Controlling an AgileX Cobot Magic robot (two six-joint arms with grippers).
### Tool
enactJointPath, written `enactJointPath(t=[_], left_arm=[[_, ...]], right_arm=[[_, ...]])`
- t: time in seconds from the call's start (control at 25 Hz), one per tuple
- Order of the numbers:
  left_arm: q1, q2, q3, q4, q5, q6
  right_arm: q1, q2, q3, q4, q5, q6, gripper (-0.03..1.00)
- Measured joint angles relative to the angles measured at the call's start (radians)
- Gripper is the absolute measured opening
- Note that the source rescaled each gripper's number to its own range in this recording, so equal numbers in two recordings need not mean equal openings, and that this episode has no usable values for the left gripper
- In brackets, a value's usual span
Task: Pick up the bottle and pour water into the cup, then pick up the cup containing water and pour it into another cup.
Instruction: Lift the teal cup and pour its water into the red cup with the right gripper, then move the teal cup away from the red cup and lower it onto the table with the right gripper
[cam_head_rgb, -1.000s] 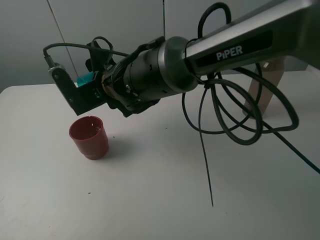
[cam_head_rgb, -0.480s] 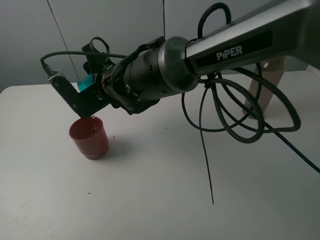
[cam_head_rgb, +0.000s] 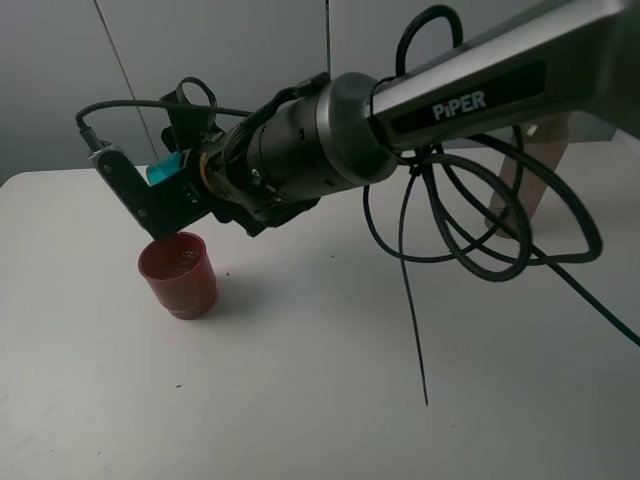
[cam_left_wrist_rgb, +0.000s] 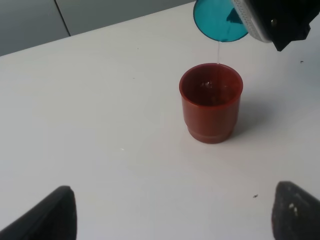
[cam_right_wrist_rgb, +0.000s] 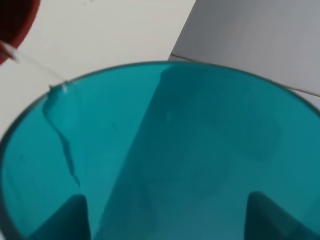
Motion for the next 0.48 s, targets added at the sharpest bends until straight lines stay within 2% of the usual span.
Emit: enactJointPath(t=[0.28,0.48], left_arm=[[0.0,0.0,0.0,0.0,0.0,0.0],[0.0,0.0,0.0,0.0,0.0,0.0]], right_arm=[[-0.007,-0.074,0.0,0.299,-0.136,0.013,0.04],[-0.076,-0.127,0.004,0.597,-0.187,0.019,0.04]])
